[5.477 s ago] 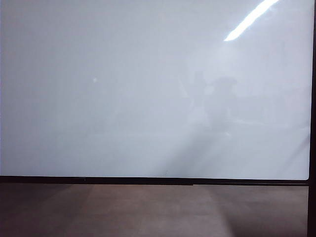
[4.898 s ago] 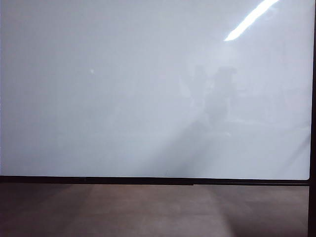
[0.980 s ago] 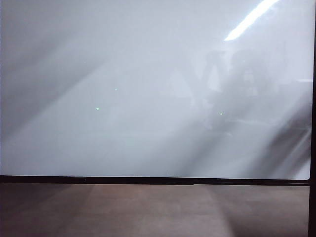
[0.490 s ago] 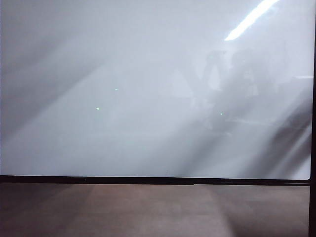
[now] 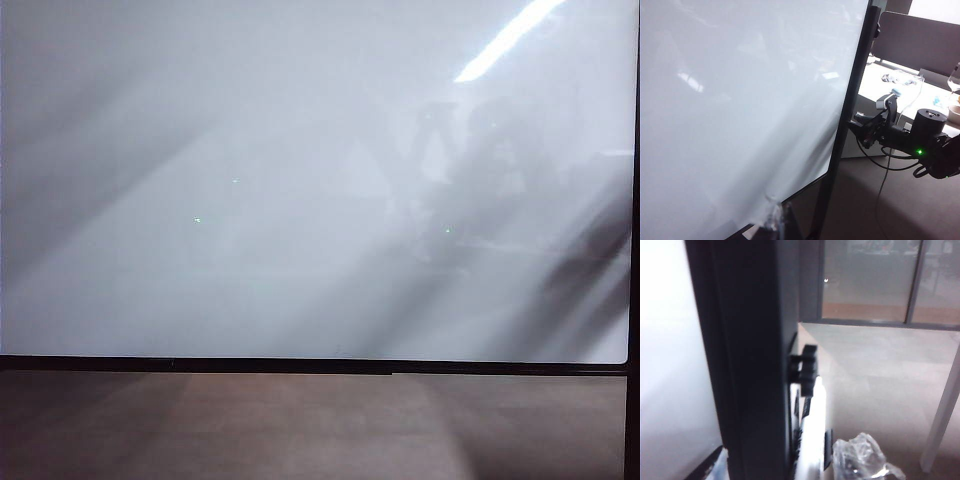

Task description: Reach to the right to find the marker pen, pick it up, and write the number 3 on the whiteboard.

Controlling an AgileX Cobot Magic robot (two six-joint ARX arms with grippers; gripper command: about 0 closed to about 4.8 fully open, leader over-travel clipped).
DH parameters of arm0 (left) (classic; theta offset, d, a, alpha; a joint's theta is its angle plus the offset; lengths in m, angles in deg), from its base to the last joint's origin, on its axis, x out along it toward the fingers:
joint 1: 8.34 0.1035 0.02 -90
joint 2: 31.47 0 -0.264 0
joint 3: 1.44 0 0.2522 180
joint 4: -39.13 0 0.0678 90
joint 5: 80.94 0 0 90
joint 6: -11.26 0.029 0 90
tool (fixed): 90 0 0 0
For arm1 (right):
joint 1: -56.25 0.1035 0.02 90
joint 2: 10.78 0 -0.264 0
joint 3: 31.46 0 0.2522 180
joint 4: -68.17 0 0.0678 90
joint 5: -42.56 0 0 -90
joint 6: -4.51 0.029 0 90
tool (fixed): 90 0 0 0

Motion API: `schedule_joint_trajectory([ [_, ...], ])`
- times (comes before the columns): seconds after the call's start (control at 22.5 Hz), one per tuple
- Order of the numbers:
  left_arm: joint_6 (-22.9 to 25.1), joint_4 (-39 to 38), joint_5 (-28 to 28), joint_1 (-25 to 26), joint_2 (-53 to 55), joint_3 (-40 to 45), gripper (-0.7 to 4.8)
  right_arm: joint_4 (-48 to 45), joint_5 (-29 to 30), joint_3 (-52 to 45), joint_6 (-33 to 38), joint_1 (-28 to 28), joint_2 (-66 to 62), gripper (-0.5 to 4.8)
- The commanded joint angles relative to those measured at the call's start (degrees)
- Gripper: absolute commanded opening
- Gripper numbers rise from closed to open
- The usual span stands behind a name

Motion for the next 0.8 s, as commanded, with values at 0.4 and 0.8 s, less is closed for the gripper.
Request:
schedule_joint_trajectory([
  [0.4,-0.13,0.15,0.04,0.11,-0.22,-0.11,-0.05,0.76,-0.11,0.26,0.11,0.02,0.20,2.73],
  [0.8,-0.13,0.00,0.04,0.11,-0.22,-0.11,-0.05,0.52,-0.26,0.28,0.09,0.02,0.20,2.07],
])
